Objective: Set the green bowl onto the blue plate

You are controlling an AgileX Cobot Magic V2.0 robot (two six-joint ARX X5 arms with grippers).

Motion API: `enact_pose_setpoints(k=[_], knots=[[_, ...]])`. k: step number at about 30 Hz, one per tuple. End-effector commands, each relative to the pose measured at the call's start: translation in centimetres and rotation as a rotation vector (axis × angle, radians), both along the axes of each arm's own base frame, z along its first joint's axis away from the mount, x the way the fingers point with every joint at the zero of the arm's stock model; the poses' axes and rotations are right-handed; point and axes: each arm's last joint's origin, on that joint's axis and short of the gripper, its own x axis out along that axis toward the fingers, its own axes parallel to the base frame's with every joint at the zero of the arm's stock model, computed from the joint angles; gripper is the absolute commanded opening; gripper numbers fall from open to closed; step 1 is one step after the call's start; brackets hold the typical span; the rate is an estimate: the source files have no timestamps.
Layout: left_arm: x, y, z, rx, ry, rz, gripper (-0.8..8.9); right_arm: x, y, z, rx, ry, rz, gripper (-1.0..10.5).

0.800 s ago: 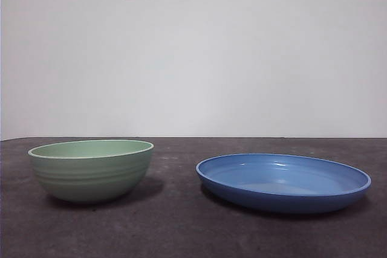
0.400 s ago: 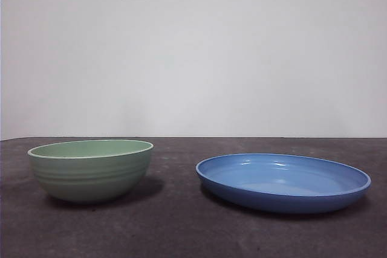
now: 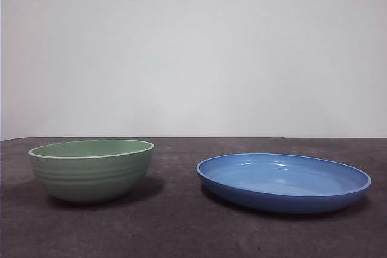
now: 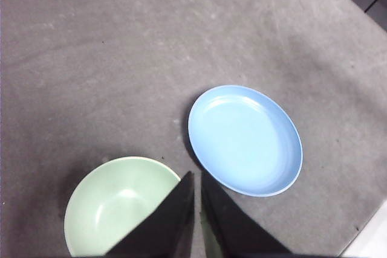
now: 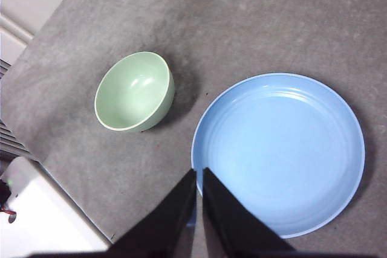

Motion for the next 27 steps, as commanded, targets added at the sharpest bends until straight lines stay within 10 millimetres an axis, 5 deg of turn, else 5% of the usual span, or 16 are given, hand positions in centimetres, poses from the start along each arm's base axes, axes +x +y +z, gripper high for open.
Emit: enact_pose_setpoints(k=[1,5,8,10,13,15,27], knots=[[0.1,-0.1,0.6,0.005,-0.034,-0.021,0.29,0.1,0.1,0.5,-0.005,-0.032,0.017,0.1],[0.1,-0.1,0.6,0.004,-0.034,-0.02,0.72,0.1,0.1,0.5,-0.005,-0.033,0.017,0.1],[0.1,-0.1,0.6,0.001,-0.03,-0.017,2.74,0.1,0.1,0.5,-0.005,-0.029,0.013,0.5],[0.1,-0.1,0.6,0.0,-0.028,-0.016,4.51,0.1,0.1,0.5,-0.008,-0.026,0.005,2.2],[0.1,-0.1,0.6,0.0,-0.029,-0.016,5.69,0.1,0.0,0.5,-0.018,-0.024,-0.006,5.1],[0.1,-0.1,0.6,0.002,-0.033,-0.018,5.72,0.1,0.0,0.5,-0.019,-0.024,-0.007,5.9],[1.6,0.3,-1.4,0.053,0.149,0.056,5.69,0.1,0.0,0.5,-0.019,-0.026,-0.006,5.9]])
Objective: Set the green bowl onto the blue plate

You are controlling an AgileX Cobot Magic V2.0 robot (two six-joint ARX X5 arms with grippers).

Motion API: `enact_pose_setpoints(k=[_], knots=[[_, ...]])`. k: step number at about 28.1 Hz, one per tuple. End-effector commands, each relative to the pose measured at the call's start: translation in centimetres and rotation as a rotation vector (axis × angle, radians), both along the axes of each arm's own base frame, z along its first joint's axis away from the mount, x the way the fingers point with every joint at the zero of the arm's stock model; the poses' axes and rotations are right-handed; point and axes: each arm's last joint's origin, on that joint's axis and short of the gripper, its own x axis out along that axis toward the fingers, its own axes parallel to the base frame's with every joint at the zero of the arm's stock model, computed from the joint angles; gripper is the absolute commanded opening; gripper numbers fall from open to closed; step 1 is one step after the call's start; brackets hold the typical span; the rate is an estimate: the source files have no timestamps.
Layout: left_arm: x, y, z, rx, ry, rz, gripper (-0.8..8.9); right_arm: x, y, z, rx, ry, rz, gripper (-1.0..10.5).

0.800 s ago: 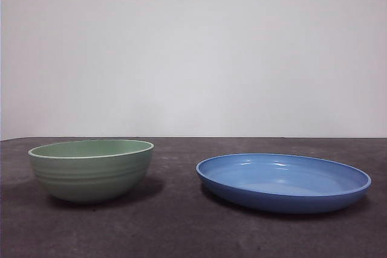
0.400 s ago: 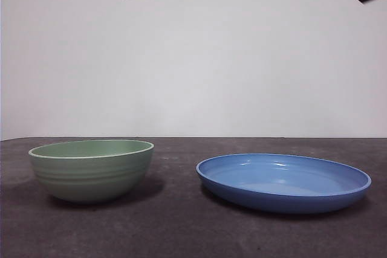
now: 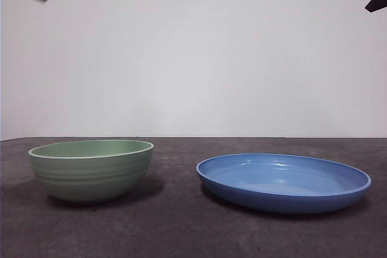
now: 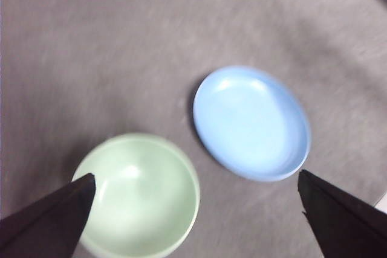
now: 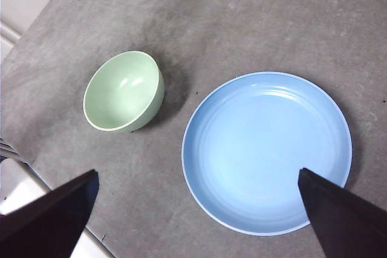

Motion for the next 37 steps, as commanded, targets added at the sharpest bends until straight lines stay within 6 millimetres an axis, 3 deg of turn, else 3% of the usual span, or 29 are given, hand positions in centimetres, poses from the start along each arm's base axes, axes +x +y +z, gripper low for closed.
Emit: enact_pose_setpoints(k=[1,8,16,24,27,30,37], knots=[[1.4,0.2,-0.9,0.033,0.097,0.044,5.66,0.1,0.1,0.5,0.001,-0.024,0.01,5.9],[5.6,0.5,-4.7,0.102,0.281,0.12,5.63,0.1,0.1,0.5,0.004,-0.024,0.011,5.9],[10.2,0.0,-10.2,0.213,0.437,0.173,5.62,0.1,0.1,0.5,0.005,-0.022,0.01,5.9],[12.8,-0.7,-15.0,0.253,0.55,0.168,5.62,0.1,0.1,0.5,0.005,-0.022,0.01,5.9],[13.2,-0.8,-16.0,0.259,0.569,0.168,5.43,0.1,0.1,0.5,0.005,-0.023,0.01,5.9],[13.3,-0.8,-16.1,0.259,0.566,0.168,3.43,0.1,0.1,0.5,0.004,-0.023,0.01,5.9],[13.3,-0.8,-16.1,0.262,0.568,0.163,0.06,0.1,0.1,0.5,0.004,-0.023,0.01,5.9]])
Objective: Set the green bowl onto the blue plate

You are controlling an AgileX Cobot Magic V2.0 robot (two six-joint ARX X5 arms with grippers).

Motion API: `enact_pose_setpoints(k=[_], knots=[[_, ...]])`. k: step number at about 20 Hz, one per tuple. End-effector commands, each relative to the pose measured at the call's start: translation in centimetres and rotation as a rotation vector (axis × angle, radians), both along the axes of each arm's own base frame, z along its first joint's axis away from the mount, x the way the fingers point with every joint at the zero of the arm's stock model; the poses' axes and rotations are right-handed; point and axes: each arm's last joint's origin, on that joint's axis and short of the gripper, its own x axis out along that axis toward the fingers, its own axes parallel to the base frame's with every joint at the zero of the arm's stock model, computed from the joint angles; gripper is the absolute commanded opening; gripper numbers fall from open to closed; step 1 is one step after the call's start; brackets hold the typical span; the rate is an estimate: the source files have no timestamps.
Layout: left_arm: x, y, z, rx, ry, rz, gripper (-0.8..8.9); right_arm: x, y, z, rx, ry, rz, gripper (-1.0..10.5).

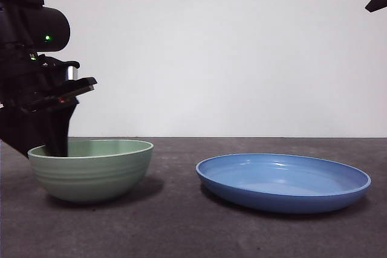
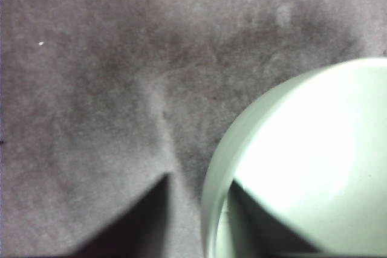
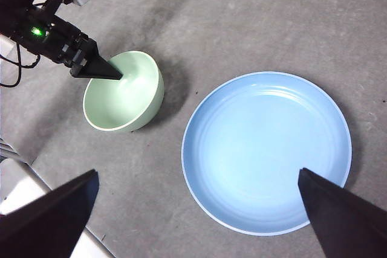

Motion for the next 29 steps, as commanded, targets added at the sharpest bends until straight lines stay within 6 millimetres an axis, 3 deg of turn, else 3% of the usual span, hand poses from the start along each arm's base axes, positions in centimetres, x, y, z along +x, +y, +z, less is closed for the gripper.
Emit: enact_pose_setpoints(k=[1,5,7,12,15,24,29], knots=[[0.5,-0.2,-0.1,0.0,-0.008,-0.008,0.06,0.1,0.1,0.5,0.004,-0.023,0.009,5.9],[0.7,-0.6,0.4,0.013,-0.018,-0.014,0.07,0.1,0.1,0.5,0.004,-0.023,0.009,5.9],[1.0,-1.6,1.6,0.056,-0.054,-0.023,0.07,0.1,0.1,0.5,0.002,-0.023,0.007,5.9],[2.0,-5.7,5.8,0.031,-0.124,-0.077,0.08,-0.2,0.0,0.7,0.003,-0.03,0.004,5.9],[2.6,-8.7,6.9,0.003,-0.156,-0.118,0.08,-1.0,-0.4,1.0,-0.017,-0.051,-0.024,5.9],[4.2,-19.8,5.2,0.01,-0.106,-0.316,0.08,-4.5,-1.6,1.8,-0.091,-0.12,-0.106,5.9],[4.4,-23.4,3.4,0.031,-0.073,-0.386,0.08,-5.5,-1.9,1.8,-0.123,-0.118,-0.139,5.9]])
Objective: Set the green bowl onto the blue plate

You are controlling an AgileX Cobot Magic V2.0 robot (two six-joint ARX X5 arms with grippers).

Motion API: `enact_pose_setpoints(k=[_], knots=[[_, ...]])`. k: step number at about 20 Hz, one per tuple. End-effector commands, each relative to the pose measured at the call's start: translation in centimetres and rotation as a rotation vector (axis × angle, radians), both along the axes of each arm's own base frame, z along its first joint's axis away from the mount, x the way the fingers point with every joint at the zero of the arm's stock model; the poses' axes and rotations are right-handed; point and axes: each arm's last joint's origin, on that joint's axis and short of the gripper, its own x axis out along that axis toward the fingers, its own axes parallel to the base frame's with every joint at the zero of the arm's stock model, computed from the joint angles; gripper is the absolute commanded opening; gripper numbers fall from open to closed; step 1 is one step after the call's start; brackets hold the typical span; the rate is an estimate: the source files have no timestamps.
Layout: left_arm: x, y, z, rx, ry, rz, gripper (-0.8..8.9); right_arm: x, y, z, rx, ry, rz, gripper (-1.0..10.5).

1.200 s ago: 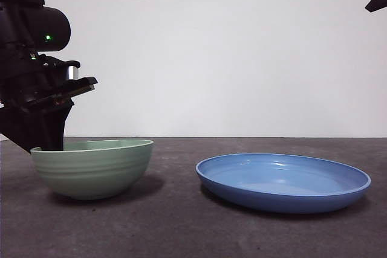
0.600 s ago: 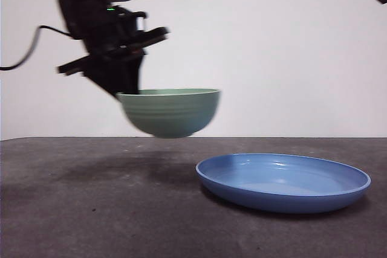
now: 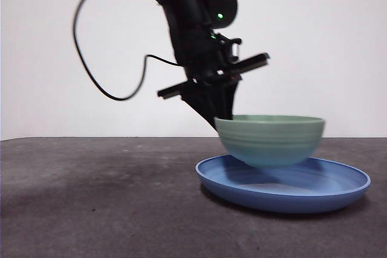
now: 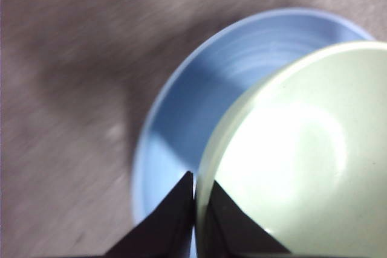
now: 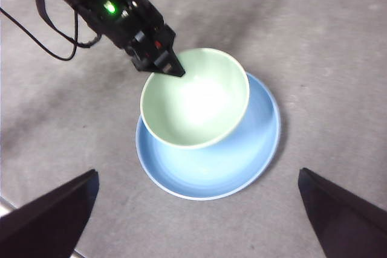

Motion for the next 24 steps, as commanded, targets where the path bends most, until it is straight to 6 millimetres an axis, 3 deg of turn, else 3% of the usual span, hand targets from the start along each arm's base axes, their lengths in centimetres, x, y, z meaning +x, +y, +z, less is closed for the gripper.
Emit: enact_pose_setpoints(k=[1,9,16,19,24], knots=[[0.1,-1.3,-1.0,0.01,0.011,-0.027,0.08,-0.1,0.0,0.5,-0.006,-0.017,0.008,5.9],[0.0,-1.7,-2.8,0.05,0.054,-0.034,0.15,-0.2,0.0,0.5,-0.006,-0.014,0.008,5.9],[0.1,-1.9,-2.7,0.038,0.041,-0.037,3.32,-0.1,0.0,0.5,-0.006,-0.013,0.008,5.9],[0.1,-1.9,-1.5,0.032,0.035,-0.037,4.76,-0.1,0.0,0.5,-0.006,-0.013,0.008,5.9],[-0.4,-1.6,2.8,0.044,0.029,-0.101,4.74,-0.1,0.0,0.5,-0.005,-0.012,0.007,5.9]])
